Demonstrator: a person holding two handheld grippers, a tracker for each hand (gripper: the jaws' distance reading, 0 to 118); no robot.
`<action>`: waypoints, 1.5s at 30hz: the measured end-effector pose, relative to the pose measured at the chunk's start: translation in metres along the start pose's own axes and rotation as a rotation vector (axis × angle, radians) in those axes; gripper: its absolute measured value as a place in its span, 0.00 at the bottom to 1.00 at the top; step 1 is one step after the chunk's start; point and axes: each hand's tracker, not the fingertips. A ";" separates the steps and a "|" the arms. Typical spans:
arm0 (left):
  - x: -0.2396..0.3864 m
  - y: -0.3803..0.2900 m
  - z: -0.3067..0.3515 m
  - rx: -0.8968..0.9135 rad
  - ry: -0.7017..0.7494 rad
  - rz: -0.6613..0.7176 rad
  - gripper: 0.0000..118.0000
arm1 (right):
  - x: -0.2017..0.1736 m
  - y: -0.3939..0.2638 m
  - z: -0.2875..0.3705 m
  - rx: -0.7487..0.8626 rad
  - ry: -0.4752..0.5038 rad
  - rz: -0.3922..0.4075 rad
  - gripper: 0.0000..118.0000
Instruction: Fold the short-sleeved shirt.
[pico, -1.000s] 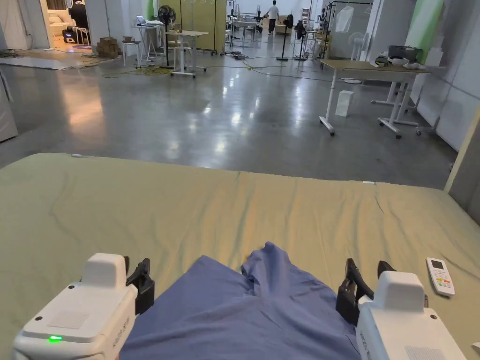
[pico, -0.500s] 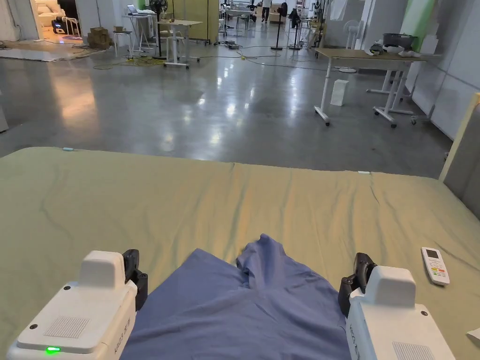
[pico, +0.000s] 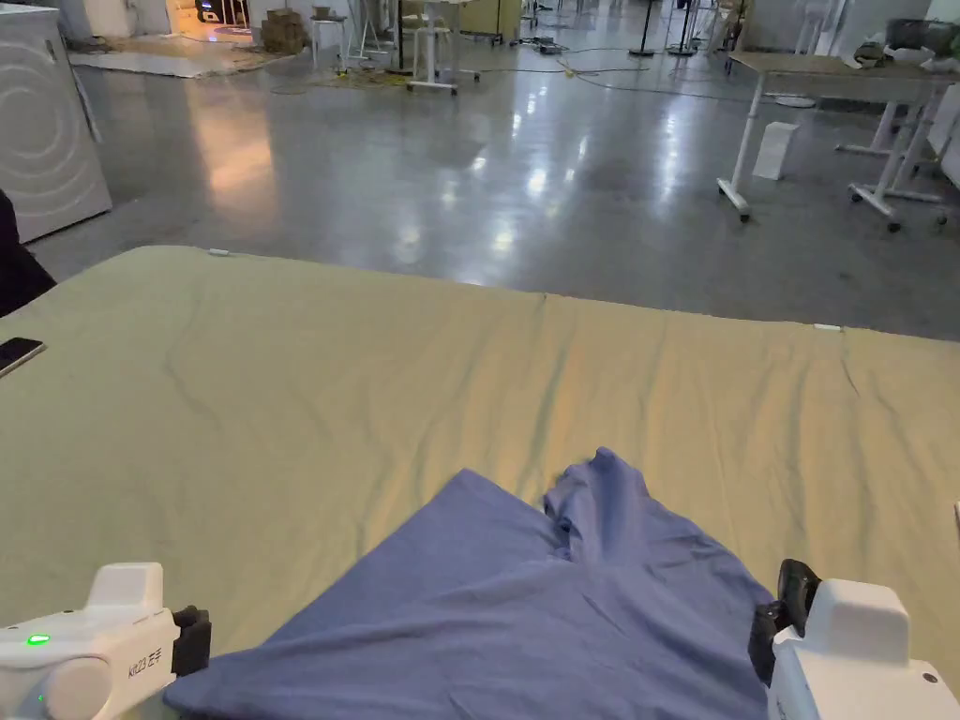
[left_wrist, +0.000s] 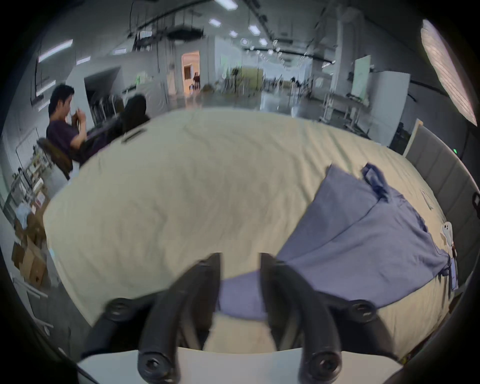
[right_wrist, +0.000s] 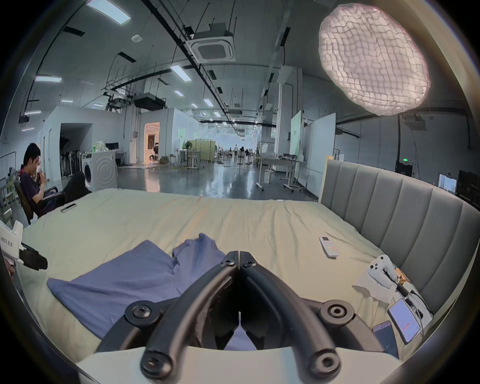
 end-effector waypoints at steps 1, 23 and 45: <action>-0.004 -0.002 -0.005 -0.013 -0.002 0.005 0.57 | -0.001 -0.001 -0.002 -0.008 -0.001 0.005 0.00; 0.011 -0.025 -0.075 -0.124 0.014 -0.130 0.05 | -0.004 -0.016 -0.075 -0.171 0.063 0.036 0.00; 0.010 -0.030 -0.036 -0.029 -0.004 0.015 0.05 | 0.009 -0.058 -0.352 -0.714 0.304 0.242 0.43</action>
